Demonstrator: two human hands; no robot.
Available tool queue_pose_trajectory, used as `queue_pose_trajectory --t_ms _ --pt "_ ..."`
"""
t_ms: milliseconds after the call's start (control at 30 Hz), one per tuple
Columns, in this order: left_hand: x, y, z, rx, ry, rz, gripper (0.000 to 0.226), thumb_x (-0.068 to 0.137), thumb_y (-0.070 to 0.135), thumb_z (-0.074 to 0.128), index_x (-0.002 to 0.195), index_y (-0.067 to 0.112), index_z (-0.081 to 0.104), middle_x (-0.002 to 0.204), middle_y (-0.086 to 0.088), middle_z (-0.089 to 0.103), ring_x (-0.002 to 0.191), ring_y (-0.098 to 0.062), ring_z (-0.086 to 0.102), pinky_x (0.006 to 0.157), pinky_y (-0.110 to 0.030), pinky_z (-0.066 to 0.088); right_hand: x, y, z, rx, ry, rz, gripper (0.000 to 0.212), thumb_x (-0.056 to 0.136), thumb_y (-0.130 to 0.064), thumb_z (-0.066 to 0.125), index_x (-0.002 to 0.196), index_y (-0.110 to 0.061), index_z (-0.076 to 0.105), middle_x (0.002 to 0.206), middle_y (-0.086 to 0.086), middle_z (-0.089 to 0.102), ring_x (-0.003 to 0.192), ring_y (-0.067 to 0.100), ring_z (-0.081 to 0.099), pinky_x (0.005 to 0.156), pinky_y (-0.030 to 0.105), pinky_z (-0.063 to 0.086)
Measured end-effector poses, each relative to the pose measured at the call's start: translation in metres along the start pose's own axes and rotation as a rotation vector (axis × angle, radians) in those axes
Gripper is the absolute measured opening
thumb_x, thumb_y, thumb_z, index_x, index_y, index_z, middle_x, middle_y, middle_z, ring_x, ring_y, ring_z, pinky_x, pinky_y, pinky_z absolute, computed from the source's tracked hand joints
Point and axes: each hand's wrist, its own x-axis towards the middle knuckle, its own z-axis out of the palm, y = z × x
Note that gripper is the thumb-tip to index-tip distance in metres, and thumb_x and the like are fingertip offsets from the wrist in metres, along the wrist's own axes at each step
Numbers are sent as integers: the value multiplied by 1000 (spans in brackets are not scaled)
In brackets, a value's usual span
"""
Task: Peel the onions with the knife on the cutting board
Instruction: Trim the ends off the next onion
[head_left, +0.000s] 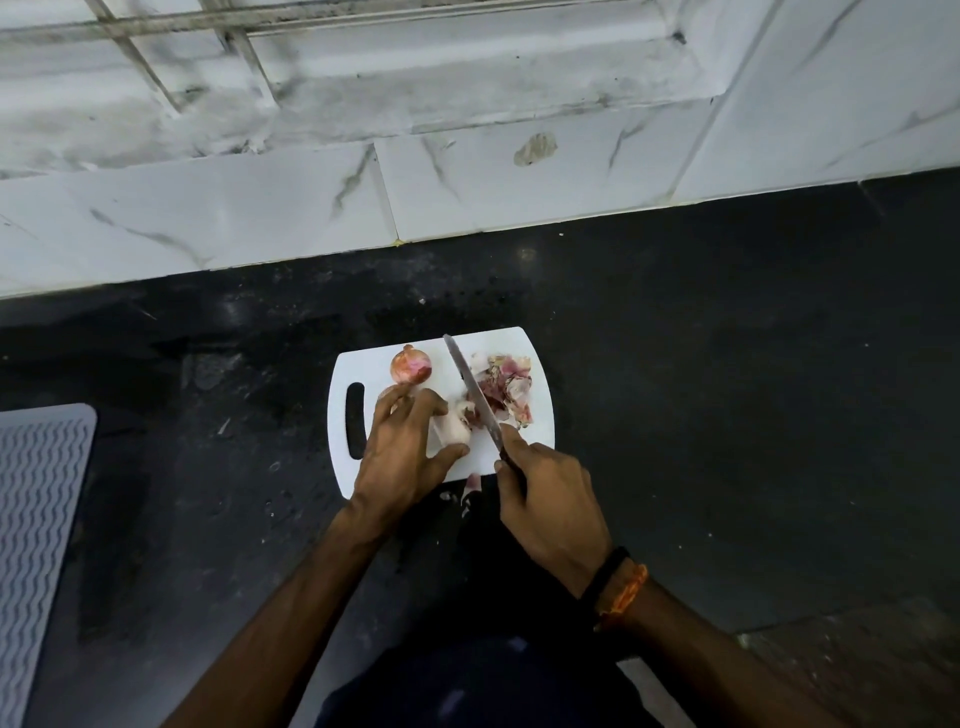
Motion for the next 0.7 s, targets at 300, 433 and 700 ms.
queue_pose_trajectory --t_ms 300,433,700 --pt "-11 6 13 -61 98 44 44 67 18 92 96 8 60 100 -9 67 97 -31 62 75 -33 49 -15 2 4 -57 -99 -37 51 105 -28 40 155 -21 31 113 4 61 89 11 50 92 35 48" --pt "-14 6 11 -92 106 -8 42 71 23 90 99 9 62 100 -5 66 97 -27 60 76 -33 50 -14 6 8 -55 -134 -36 51 105 -28 40 155 -20 30 118 4 61 99 12 54 94 34 47" --pt "-2 4 -1 28 27 6 44 78 32 75 114 6 70 113 -11 72 109 -34 64 93 -46 53 -1 13 18 -127 -108 -104 49 104 -28 37 151 -14 37 120 9 62 99 24 61 87 38 47"
